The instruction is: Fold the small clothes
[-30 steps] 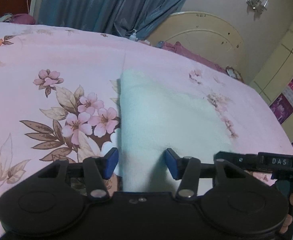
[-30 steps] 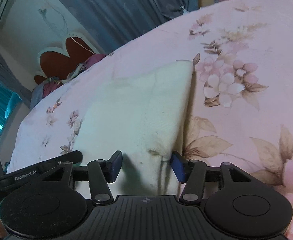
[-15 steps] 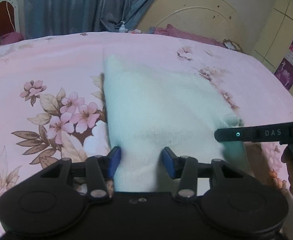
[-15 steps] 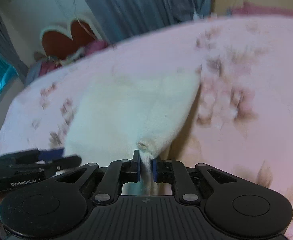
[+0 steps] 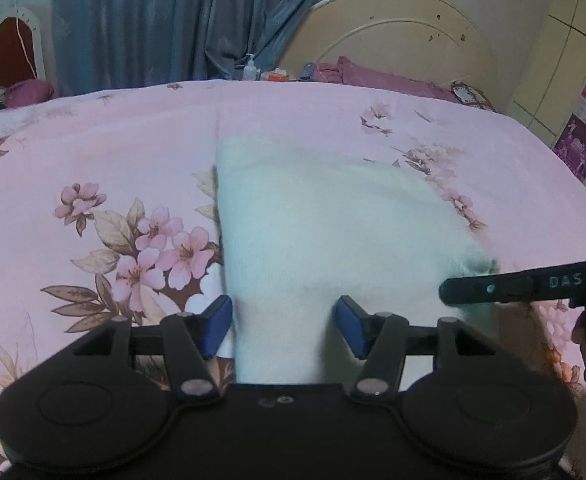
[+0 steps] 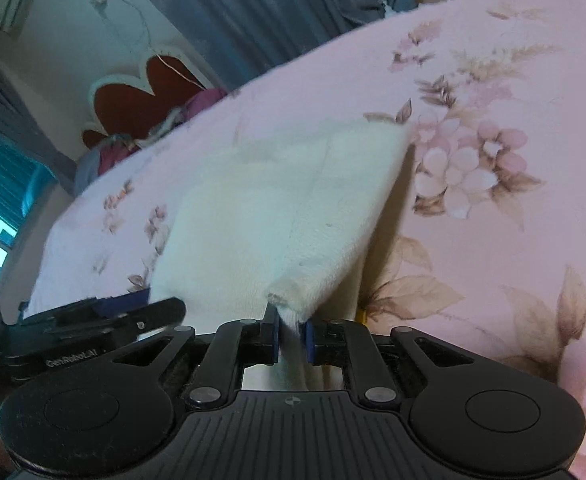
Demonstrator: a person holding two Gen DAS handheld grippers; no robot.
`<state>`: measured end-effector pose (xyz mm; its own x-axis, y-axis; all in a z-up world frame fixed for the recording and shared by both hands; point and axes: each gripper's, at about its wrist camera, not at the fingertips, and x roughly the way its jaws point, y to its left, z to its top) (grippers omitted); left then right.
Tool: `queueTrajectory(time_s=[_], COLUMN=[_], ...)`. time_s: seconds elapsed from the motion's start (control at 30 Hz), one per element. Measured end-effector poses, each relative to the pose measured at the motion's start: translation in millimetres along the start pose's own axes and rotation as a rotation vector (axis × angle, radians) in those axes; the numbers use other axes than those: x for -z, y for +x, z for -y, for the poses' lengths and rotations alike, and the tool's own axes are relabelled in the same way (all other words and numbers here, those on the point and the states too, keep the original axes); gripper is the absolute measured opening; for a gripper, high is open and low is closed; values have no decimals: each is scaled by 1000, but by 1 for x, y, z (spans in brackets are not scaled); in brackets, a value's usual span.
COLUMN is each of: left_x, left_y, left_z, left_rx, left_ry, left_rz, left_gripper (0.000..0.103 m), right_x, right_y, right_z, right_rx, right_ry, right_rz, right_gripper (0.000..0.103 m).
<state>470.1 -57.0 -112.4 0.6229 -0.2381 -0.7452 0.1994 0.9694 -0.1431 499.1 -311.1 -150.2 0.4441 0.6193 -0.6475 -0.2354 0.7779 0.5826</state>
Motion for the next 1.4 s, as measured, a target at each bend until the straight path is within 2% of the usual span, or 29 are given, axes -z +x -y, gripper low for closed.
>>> queueTrajectory(time_s=[0.07,0.17,0.27,0.3,0.37,0.4,0.53,0.6,0.63,0.73,0.83,0.9,1.0,1.03,1.07,1.1,1.13,1.2,1.4], left_x=[0,-2,-3,-4,-7,-9,-18,-19,-19,-19,-20,-21,-21,-22,-23,-24,-25,-29,-35], left_y=[4,-2,1,-2,-9,-11,3,14,20,33,43,47,52,53,54,55,54,51,30], left_z=[0,1,-3,-7,-14,-18,-28,-32,-34,-41,-47,-50,-53,-53,-53,-52,-49,-44,-29], left_rx=[-6,2,0,19,44,54,118,147,150,180,203,223,251,255,261,263,255,233,189], left_ry=[-7,-14,-28,-57,-103,-119,-165,-180,-186,-208,-235,-247,-259,-259,-255,-251,-239,-206,-107], left_rz=[-12,12,1,15,62,73,8,-39,-56,-80,-90,-89,-87,-86,-84,-88,-84,-75,-37], left_gripper=[56,57,64,76,92,92,85,76,74,79,82,81,78,75,61,54,51,46,36], right_x=[0,-1,1,-1,-2,-2,-7,-9,-11,-11,-14,-17,-20,-22,-23,-23,-23,-23,-18], right_y=[6,-2,4,1,-15,-25,-31,-21,-16,0,5,10,18,21,23,25,27,28,12], right_z=[3,0,-2,0,-1,0,24,35,40,52,57,52,39,35,31,27,25,20,-7], right_rx=[9,10,28,25,65,65,-9,-56,-79,-121,-136,-135,-131,-128,-122,-104,-93,-73,12], right_ry=[0,-1,-54,-45,-48,-67,52,118,146,214,237,217,154,139,125,104,97,90,33], right_rz=[-8,30,-16,-24,26,62,39,14,11,-5,7,-10,-28,-29,-26,-23,-18,-7,34], right_gripper=[10,11,11,16,56,73,72,72,72,71,61,57,57,57,56,47,40,35,30])
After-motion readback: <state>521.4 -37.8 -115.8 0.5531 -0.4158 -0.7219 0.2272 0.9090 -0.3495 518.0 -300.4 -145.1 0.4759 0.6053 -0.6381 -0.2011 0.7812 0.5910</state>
